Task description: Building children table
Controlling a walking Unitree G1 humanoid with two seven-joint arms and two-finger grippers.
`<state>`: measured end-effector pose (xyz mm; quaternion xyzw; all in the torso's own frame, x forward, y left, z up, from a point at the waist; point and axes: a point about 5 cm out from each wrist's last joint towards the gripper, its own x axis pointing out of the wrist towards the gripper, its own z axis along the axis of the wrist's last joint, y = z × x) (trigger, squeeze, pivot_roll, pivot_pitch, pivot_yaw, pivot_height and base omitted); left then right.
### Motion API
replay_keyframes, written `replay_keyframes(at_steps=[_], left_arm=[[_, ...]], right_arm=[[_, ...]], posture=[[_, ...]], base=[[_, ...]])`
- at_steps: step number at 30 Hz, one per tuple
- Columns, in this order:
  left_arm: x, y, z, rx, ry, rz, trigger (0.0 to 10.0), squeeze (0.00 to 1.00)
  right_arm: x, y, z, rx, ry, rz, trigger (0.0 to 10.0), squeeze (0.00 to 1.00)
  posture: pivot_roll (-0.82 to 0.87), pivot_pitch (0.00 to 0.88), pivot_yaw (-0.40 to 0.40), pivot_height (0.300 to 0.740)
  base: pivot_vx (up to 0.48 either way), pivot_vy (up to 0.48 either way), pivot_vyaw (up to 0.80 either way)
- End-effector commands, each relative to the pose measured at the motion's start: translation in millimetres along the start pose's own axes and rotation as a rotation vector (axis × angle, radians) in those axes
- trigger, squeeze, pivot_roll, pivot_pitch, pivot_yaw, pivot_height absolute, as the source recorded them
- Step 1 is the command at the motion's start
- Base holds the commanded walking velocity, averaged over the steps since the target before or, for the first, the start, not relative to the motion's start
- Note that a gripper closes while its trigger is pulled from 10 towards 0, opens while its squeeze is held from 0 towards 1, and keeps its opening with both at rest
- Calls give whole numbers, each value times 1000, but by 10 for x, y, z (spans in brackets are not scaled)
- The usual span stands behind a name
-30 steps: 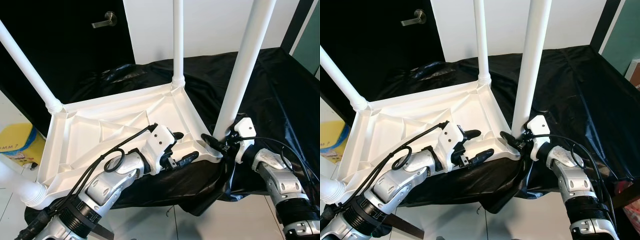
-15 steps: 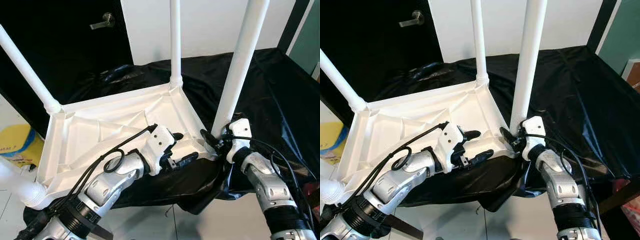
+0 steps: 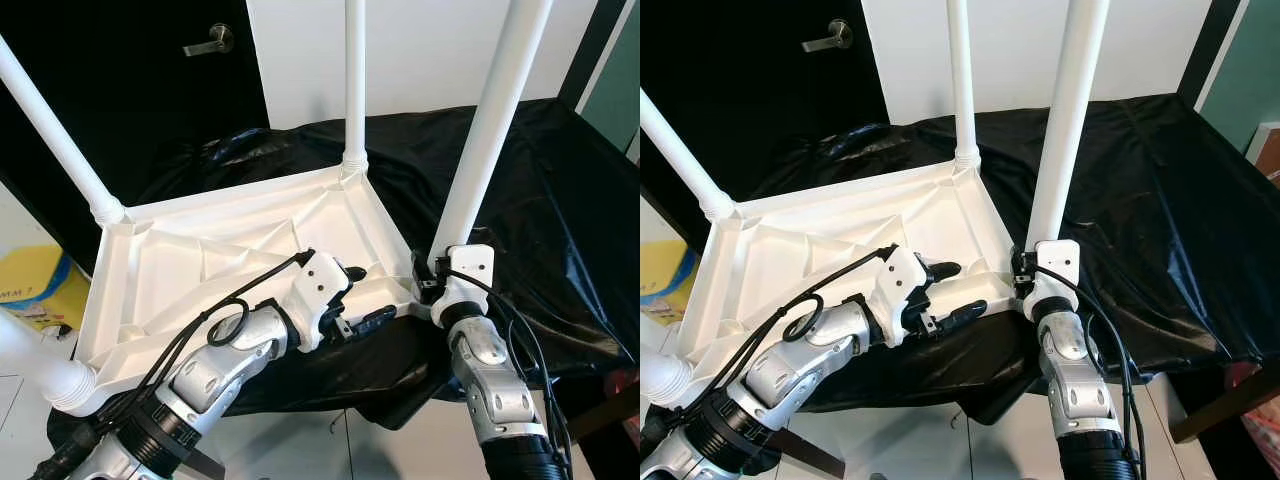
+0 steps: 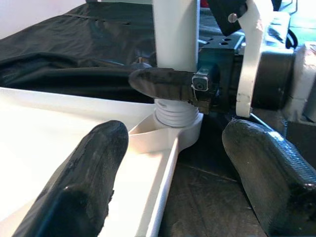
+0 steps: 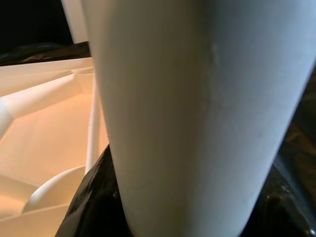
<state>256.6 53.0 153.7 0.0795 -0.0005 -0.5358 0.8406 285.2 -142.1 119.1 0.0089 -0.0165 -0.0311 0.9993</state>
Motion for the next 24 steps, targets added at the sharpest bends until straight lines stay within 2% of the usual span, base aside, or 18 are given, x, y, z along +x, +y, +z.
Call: replay_keyframes(at_steps=[1, 12, 24], left_arm=[[-15, -108, -12, 14, 16, -196, 10000, 0], [4, -83, -2, 23, 16, -200, 10000, 0], [4, -68, 3, 25, 13, -191, 10000, 0]], right_arm=[[-71, -40, -174, 34, 91, -64, 10000, 0], [-80, 32, -84, 27, 59, -65, 10000, 0], [-68, 9, -49, 18, 44, -69, 10000, 0]], posture=[[-122, 11, 54, 740], [-128, 3, 57, 740], [-128, 6, 54, 740]], base=[[0, 0, 0], [0, 0, 0], [0, 0, 0]])
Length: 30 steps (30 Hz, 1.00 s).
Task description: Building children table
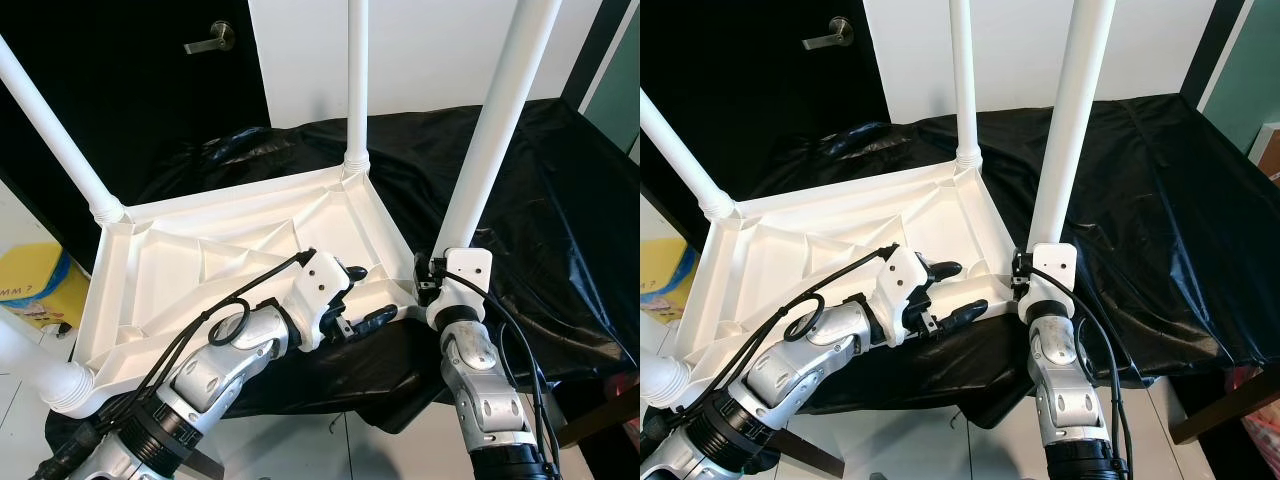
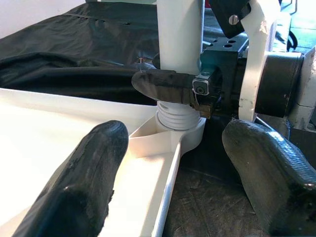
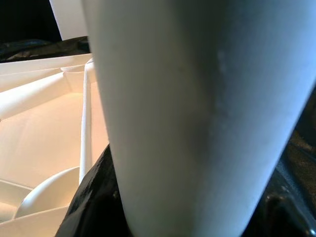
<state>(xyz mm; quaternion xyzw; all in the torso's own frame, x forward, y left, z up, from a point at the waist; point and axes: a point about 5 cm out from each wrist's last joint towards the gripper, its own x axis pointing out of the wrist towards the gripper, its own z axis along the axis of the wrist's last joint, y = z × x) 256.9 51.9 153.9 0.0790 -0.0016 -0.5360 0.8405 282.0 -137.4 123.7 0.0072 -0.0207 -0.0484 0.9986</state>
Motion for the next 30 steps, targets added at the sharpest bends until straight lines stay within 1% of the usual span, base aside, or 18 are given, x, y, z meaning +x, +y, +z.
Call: replay_keyframes(at_steps=[1, 3, 4, 8, 10, 11, 13, 15, 16, 17, 20, 21, 22, 23, 24, 25, 27, 30], left_arm=[[-6, -66, 0, 25, 15, -190, 10000, 0], [-6, -66, 0, 25, 15, -190, 10000, 0], [-5, -66, 3, 24, 13, -188, 10000, 0], [-4, -70, 2, 21, 10, -182, 10000, 0], [1, -80, 2, 16, 6, -178, 10000, 0], [1, -80, 2, 16, 6, -178, 10000, 0], [4, -86, 3, 13, 4, -177, 10000, 0], [4, -86, 3, 13, 4, -177, 10000, 0], [5, -88, 1, 13, 4, -177, 10000, 0], [5, -88, 1, 13, 4, -177, 10000, 0], [7, -89, -3, 12, 3, -178, 10000, 0], [7, -89, -3, 12, 3, -178, 10000, 0], [10, -90, -3, 12, 3, -179, 10000, 0], [12, -91, -2, 12, 3, -180, 10000, 0], [13, -92, -1, 12, 2, -181, 10000, 0], [13, -92, -1, 12, 2, -181, 10000, 0], [19, -91, 0, 14, 2, -185, 10000, 0], [20, -90, 1, 14, 2, -186, 10000, 0]], right_arm=[[-33, -44, -87, 18, 49, -33, 10000, 0], [-33, -44, -87, 18, 49, -33, 10000, 0], [-33, -55, -74, 19, 41, -27, 10000, 1000], [-47, -99, -33, 10, 0, -7, 10000, 1000], [-73, -172, 7, 4, -41, 19, 10000, 1000], [-73, -172, 7, 4, -41, 19, 10000, 1000], [-90, -222, 24, 0, -64, 39, 10000, 1000], [-90, -222, 24, 0, -64, 39, 10000, 1000], [-106, -261, 14, 4, -65, 83, 10000, 0], [-106, -261, 14, 4, -65, 83, 10000, 0], [-136, -350, 6, 20, -60, 290, 10000, 0], [-136, -350, 6, 20, -60, 290, 10000, 0], [-129, -372, 21, 10, -64, 362, 10000, 0], [-124, -387, 32, 2, -67, 405, 10000, 0], [-105, -404, 41, -5, -60, 455, 10000, 0], [-105, -404, 41, -5, -60, 455, 10000, 0], [-25, -475, 58, -39, -34, 562, 10000, 0], [-9, -488, 64, -53, -33, 581, 10000, 0]], posture=[[-130, 12, 55, 740], [-130, 12, 55, 740], [-132, 18, 57, 740], [-137, 29, 58, 740], [-141, 35, 57, 740], [-141, 35, 57, 740], [-143, 36, 58, 740], [-143, 36, 58, 740], [-145, 39, 57, 740], [-145, 39, 57, 740], [-152, 39, 61, 740], [-152, 39, 61, 740], [-152, 40, 61, 740], [-152, 40, 61, 740], [-152, 40, 61, 740], [-152, 40, 61, 740], [-153, 37, 65, 740], [-155, 36, 67, 740]], base=[[0, 0, 0], [0, 0, 0], [0, 0, 0], [0, 0, 0], [0, 0, 0], [0, 0, 0], [0, 0, 0], [0, 0, 0], [0, 0, 0], [0, 0, 0], [0, 0, 0], [0, 0, 0], [0, 0, 0], [0, 0, 0], [0, 0, 0], [0, 0, 0], [0, 0, 0], [0, 0, 0]])
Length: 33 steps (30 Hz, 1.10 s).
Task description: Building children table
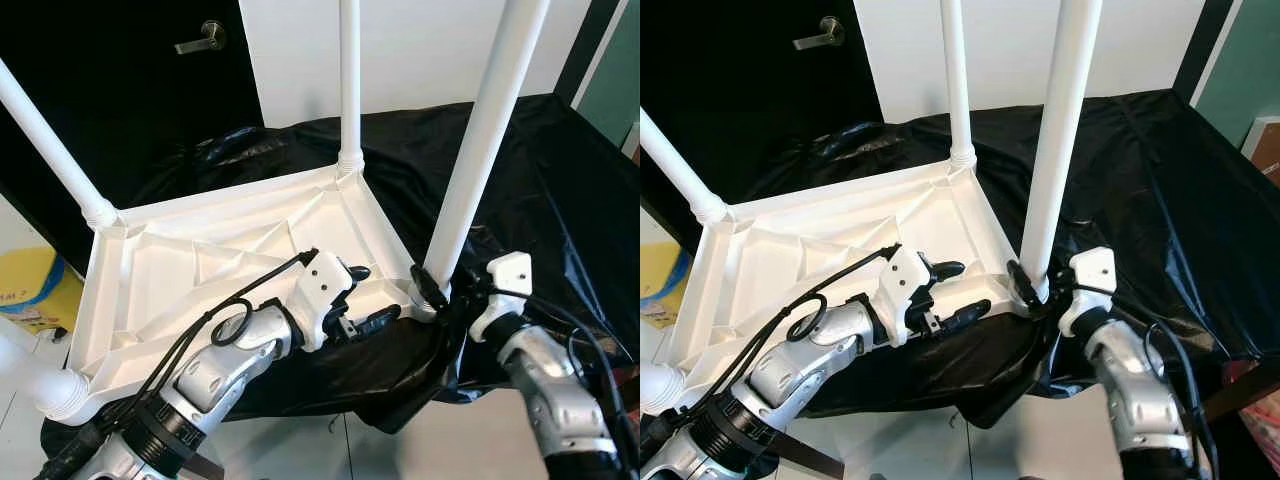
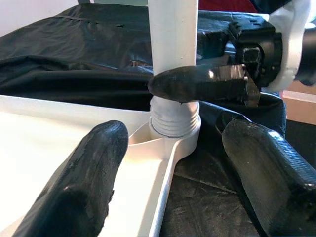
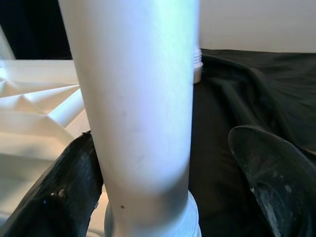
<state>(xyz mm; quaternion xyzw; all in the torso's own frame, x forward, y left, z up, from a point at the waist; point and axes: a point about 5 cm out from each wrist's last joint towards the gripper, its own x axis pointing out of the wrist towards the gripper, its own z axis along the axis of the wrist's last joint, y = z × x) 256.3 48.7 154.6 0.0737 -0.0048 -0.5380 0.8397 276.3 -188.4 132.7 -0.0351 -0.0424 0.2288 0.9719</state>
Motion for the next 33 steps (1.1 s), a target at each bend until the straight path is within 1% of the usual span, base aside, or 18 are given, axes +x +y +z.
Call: replay_keyframes(at_steps=[1, 2, 4, 7, 8, 9, 10, 12, 14, 15, 16, 17, 26, 31, 32, 33], left_arm=[[-5, -69, -11, 19, 14, -182, 10000, 0], [-5, -69, -11, 19, 14, -182, 10000, 0], [2, -59, -6, 22, 13, -184, 10000, 0], [5, -57, -3, 23, 13, -184, 10000, 0], [8, -55, -2, 24, 12, -185, 10000, 0], [14, -58, -4, 24, 13, -186, 10000, 0], [14, -58, -4, 24, 13, -186, 10000, 0], [25, -82, -27, 35, 25, -192, 10000, 0], [29, -93, -35, 37, 28, -193, 10000, 0], [31, -103, -40, 36, 29, -195, 10000, 0], [31, -103, -40, 36, 29, -195, 10000, 0], [27, -116, -50, 31, 30, -194, 10000, 0], [4, -125, -72, 29, 39, -201, 10000, 0], [-5, -131, -73, 33, 43, -209, 10000, 0], [-9, -135, -73, 32, 44, -213, 10000, 0], [-14, -141, -74, 32, 46, -217, 10000, 0]], right_arm=[[20, 7, -32, 13, 13, 44, 10000, 0], [20, 7, -32, 13, 13, 44, 10000, 0], [61, -34, -41, -25, 38, 118, 10000, 0], [76, -47, -46, -33, 47, 145, 10000, 0], [112, -49, -50, -42, 55, 167, 10000, 0], [150, -45, -49, -41, 55, 184, 10000, 0], [150, -45, -49, -41, 55, 184, 10000, 0], [215, 3, -60, -35, 55, 218, 10000, 0], [230, 18, -70, -29, 56, 230, 10000, 0], [235, 28, -88, -25, 60, 238, 6863, 0], [235, 28, -88, -25, 60, 238, 6863, 0], [225, 34, -128, -18, 72, 246, 0, 0], [193, 18, -209, -23, 91, 256, 0, 0], [170, 21, -229, -22, 94, 230, 0, 0], [161, 27, -230, -21, 93, 217, 10000, 0], [149, 39, -230, -15, 89, 197, 10000, 0]], posture=[[-154, 34, 67, 740], [-154, 34, 67, 740], [-155, 31, 68, 740], [-155, 31, 68, 740], [-154, 29, 66, 740], [-152, 26, 64, 740], [-152, 26, 64, 740], [-144, 25, 59, 740], [-144, 25, 59, 740], [-142, 25, 58, 740], [-142, 25, 58, 740], [-135, 24, 53, 740], [-135, 21, 62, 740], [-139, 23, 71, 740], [-143, 24, 77, 740], [-144, 25, 79, 740]], base=[[0, 0, 0], [0, 0, 0], [0, 0, 0], [0, 0, 0], [0, 0, 0], [0, 0, 0], [0, 0, 0], [0, 0, 0], [0, 0, 0], [0, 0, 0], [0, 0, 0], [0, 0, 0], [0, 0, 0], [0, 0, 0], [0, 0, 0], [0, 0, 0]])
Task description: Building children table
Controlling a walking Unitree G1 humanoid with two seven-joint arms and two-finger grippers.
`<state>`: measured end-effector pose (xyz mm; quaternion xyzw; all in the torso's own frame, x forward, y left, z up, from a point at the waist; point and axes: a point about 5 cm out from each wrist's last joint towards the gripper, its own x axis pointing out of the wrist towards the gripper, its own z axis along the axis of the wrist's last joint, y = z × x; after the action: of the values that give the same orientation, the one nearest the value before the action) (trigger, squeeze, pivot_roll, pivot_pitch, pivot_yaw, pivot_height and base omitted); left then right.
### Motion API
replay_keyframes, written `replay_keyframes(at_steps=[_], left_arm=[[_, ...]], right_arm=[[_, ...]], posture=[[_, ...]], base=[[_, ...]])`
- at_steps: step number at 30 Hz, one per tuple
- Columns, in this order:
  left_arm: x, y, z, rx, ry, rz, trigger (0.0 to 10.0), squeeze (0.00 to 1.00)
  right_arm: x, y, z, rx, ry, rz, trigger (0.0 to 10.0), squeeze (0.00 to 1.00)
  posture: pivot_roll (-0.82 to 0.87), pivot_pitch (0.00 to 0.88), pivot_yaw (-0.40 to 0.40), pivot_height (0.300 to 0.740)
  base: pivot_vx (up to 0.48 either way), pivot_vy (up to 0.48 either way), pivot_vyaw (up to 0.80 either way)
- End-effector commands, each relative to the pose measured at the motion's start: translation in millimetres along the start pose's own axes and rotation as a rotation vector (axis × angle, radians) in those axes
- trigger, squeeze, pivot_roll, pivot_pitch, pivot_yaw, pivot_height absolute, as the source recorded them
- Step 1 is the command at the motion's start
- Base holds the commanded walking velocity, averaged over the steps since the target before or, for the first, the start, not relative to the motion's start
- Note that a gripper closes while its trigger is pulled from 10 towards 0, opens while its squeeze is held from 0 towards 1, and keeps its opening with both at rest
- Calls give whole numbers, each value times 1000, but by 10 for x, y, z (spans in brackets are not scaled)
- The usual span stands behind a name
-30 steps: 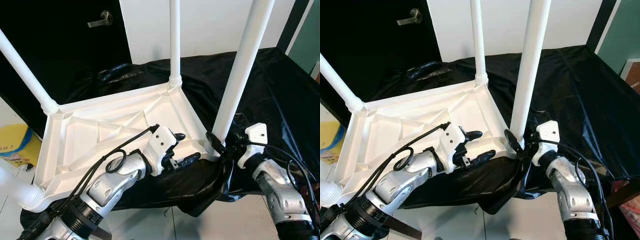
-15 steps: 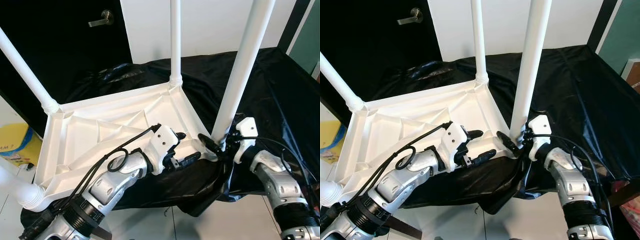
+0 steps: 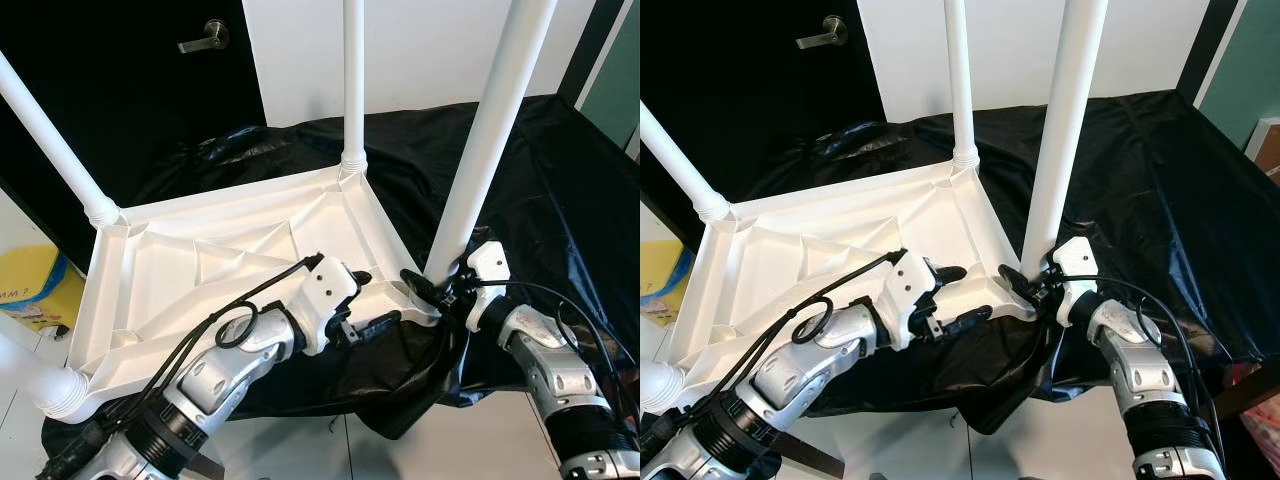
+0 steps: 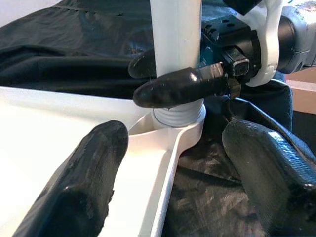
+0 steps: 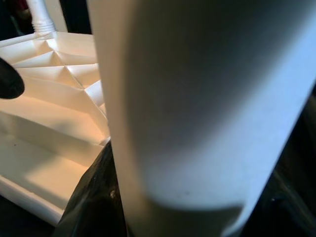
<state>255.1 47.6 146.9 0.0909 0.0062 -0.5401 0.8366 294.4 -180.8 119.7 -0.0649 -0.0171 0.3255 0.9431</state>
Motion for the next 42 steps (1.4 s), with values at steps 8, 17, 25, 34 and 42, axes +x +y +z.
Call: replay_keyframes(at_steps=[8, 17, 25, 34, 42], left_arm=[[-29, -112, -5, 20, 13, -217, 10000, 0], [-38, -95, -2, 26, 17, -217, 10000, 0], [-37, -80, -1, 29, 19, -217, 10000, 0], [-36, -53, 12, 35, 19, -212, 10000, 0], [-41, -27, 25, 38, 17, -196, 10000, 0]], right_arm=[[-36, 124, -80, 45, 11, -107, 10000, 0], [-21, 277, -68, 78, -33, -374, 10000, 0], [-11, 414, -64, 118, -44, -600, 10000, 0], [47, 553, -77, 140, -21, -649, 10000, 0], [82, 542, 7, 124, -59, -639, 10000, 71]], posture=[[-149, 28, 85, 740], [-160, 30, 82, 740], [-160, 30, 80, 740], [-152, 30, 84, 740], [-138, 35, 79, 740]], base=[[0, 0, 0], [0, 0, 0], [0, 0, 0], [0, 0, 0], [0, 0, 0]])
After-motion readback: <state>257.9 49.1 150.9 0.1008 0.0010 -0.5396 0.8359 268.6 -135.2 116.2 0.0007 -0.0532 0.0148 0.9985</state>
